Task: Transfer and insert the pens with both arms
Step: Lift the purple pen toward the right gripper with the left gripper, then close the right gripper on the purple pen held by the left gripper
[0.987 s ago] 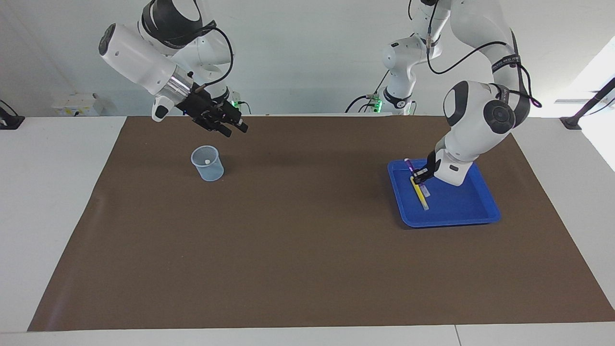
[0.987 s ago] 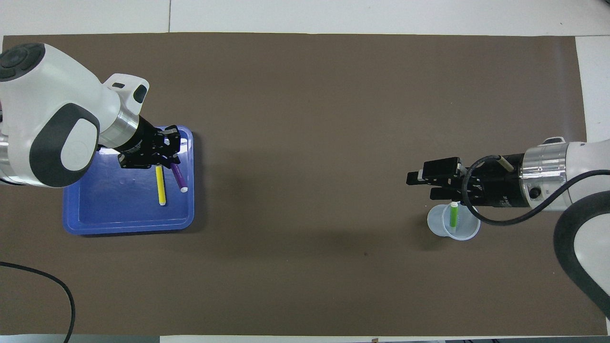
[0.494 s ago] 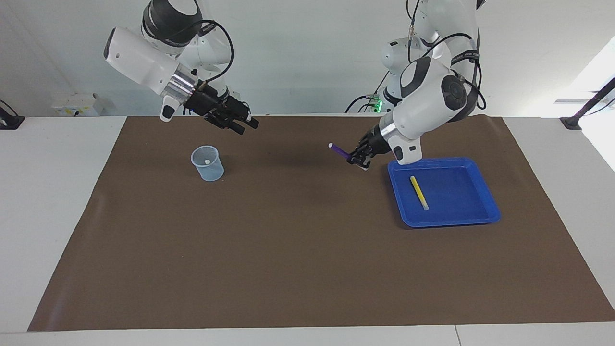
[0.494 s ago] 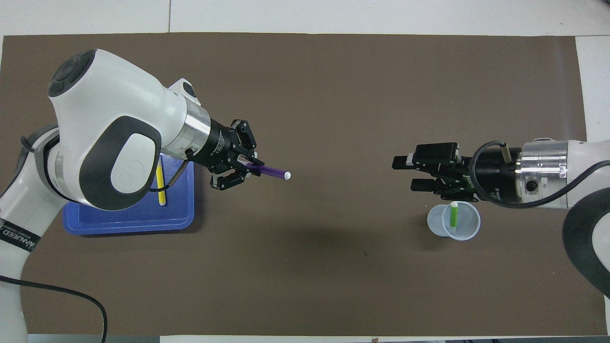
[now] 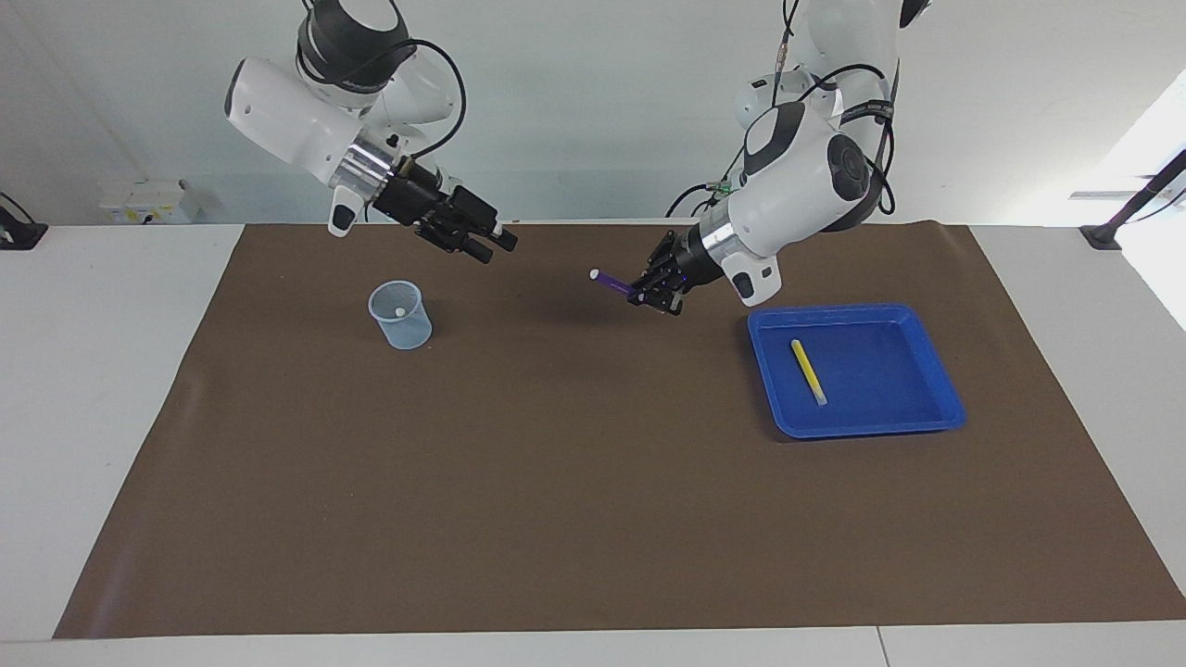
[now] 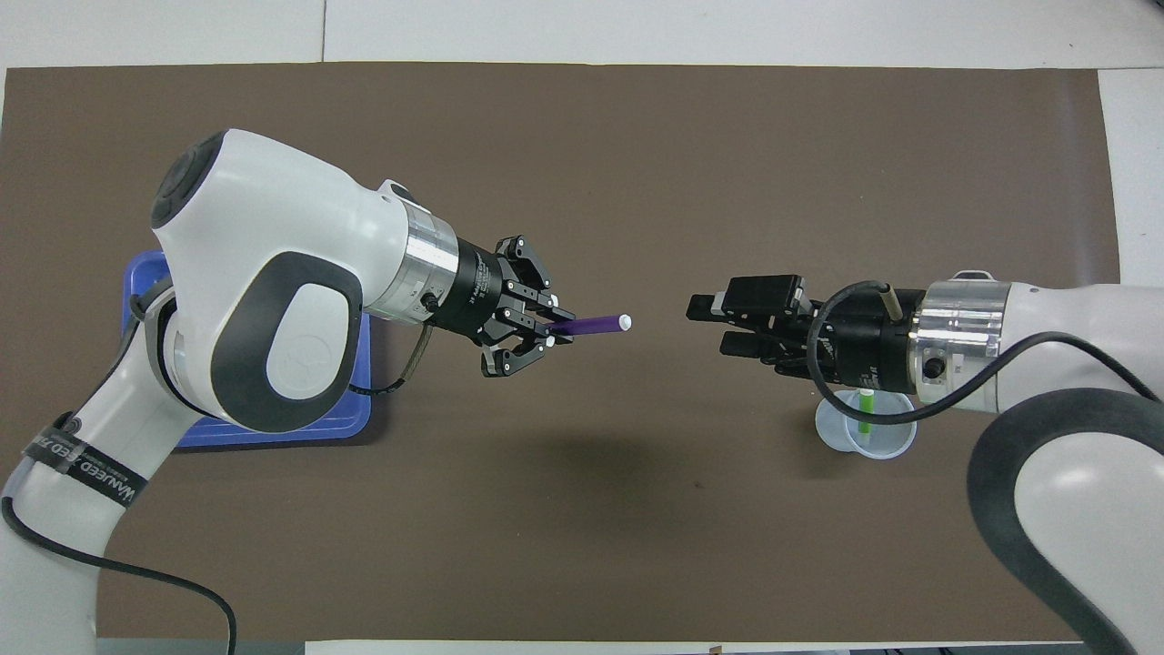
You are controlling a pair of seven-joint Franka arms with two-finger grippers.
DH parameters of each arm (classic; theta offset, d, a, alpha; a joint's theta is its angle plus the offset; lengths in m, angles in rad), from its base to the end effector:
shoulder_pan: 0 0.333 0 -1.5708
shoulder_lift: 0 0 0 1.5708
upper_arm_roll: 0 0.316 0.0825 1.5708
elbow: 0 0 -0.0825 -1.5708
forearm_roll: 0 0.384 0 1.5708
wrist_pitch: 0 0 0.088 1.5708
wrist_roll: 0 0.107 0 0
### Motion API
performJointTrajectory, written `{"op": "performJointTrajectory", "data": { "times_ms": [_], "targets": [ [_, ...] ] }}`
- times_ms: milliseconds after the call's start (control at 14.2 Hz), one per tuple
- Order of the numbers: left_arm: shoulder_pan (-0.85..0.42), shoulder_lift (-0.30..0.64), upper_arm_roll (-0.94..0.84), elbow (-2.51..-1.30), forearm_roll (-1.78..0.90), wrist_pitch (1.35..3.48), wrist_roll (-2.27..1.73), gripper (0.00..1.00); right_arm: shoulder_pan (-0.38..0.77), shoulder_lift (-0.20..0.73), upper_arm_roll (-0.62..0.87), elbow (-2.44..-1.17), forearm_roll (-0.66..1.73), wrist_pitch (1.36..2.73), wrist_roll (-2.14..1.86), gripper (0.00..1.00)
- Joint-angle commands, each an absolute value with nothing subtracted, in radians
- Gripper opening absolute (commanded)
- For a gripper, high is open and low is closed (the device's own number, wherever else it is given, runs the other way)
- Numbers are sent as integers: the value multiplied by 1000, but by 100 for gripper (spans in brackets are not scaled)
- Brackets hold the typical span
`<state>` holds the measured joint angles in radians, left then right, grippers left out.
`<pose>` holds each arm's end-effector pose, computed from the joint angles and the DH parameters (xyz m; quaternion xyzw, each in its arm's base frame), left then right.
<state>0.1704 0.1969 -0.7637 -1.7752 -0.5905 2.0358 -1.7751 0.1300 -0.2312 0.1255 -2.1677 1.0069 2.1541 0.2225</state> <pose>0.5115 -0.3488 0.4966 0.7072 0.6226 -0.2880 0.1711 0.4859 0.1667 0.5295 -0.8801 0.2064 0.0031 0.4277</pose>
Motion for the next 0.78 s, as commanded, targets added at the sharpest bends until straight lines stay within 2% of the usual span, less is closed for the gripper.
{"op": "performJointTrajectory", "data": {
  "times_ms": [0,141,212,564,705],
  "targets": [
    [144,167,-765,-1809,-620,2092,-1804,0,147,-239,132,-2192,1028,2227,225,69],
    [144,166,-767,-1815,-638,2092,-1804,0,196,-223,132,-2192,1029,2301,230,62],
    [144,161,-770,-1816,-638,2092,-1804,0,215,-212,132,-2192,1029,2325,230,62],
    [144,161,-773,-1818,-653,2108,-1802,0,229,-213,132,-2195,1017,2325,219,57],
    [144,161,-773,-1816,-655,2112,-1802,0,230,-213,132,-2195,1017,2327,221,46]
  ]
}}
